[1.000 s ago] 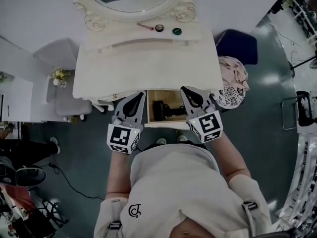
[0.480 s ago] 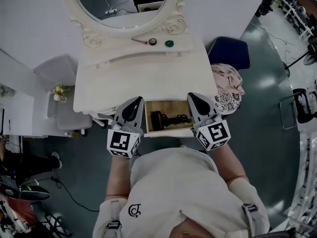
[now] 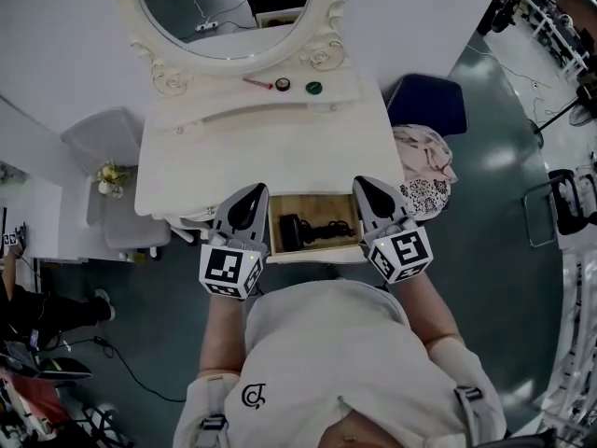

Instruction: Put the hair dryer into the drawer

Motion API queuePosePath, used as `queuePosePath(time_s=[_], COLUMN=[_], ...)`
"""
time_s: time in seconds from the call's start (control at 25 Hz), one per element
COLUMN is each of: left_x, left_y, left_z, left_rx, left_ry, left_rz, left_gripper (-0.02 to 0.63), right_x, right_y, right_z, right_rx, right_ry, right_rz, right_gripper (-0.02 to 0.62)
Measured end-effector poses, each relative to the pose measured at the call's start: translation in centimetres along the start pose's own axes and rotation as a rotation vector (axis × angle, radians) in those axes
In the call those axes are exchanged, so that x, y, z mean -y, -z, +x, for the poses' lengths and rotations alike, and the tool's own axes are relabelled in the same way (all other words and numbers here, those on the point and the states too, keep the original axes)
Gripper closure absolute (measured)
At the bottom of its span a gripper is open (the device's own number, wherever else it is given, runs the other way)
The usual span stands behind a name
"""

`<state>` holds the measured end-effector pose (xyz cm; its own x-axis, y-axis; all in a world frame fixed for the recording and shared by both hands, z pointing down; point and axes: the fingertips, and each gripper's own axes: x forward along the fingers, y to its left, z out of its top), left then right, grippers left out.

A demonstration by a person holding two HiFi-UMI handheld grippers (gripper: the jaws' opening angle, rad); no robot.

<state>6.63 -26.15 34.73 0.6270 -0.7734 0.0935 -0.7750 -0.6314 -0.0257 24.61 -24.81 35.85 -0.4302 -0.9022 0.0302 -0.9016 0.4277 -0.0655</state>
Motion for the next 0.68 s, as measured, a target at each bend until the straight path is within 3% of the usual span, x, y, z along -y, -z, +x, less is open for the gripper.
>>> queuePosePath(time_s=[0.4,0.68], left_x=[1.5,2.5], left_y=[0.3,0.9], left_z=[0.9,0.9], left_rx=[-0.017,-0.031], left_ry=[0.002,0.000], left_rz=[0.010,-0.009], left_gripper=[0.592,0.592], right_x=[0.6,1.1], right_y=[0.5,0.0], right_z=[0.0,-0.6], right_rx=[-0.015,-0.004], right_ry=[-0.025,0.015], right_rz=[0.005,-0.027], right_gripper=[0.592,0.592])
